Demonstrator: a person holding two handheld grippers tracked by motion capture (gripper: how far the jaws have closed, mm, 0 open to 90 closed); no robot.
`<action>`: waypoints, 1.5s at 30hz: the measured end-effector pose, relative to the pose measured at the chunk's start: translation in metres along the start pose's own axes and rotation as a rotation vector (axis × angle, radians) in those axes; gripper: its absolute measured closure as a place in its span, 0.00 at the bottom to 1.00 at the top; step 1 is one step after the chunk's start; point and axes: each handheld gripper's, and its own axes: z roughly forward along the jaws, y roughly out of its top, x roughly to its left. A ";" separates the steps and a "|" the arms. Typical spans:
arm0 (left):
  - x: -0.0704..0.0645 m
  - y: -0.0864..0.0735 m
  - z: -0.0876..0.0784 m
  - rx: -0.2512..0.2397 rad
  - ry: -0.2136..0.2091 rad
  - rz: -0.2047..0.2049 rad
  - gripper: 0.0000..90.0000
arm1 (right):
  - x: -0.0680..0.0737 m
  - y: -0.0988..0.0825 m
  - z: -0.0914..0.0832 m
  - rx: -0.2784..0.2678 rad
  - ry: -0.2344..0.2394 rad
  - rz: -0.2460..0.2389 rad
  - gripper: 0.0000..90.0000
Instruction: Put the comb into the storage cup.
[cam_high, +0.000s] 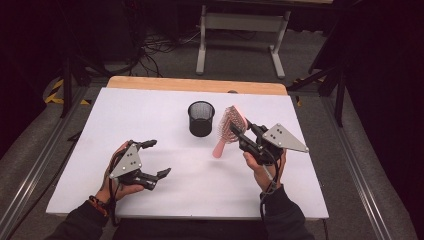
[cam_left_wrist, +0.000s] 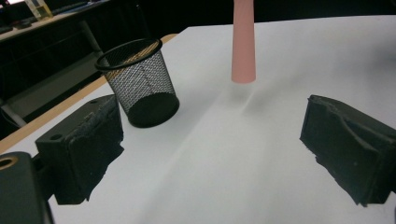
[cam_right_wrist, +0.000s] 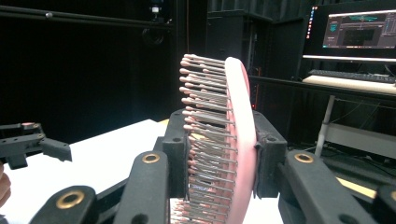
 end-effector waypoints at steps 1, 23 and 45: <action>0.000 -0.001 -0.002 -0.001 0.005 -0.002 0.07 | 0.000 0.001 0.000 0.001 0.000 0.000 0.72; 0.010 -0.038 -0.044 0.030 0.047 -0.065 0.05 | -0.031 0.016 0.013 -0.021 -0.050 0.008 0.72; 0.006 -0.053 -0.055 0.043 0.041 -0.113 0.05 | -0.052 0.046 0.028 -0.054 -0.128 -0.018 0.72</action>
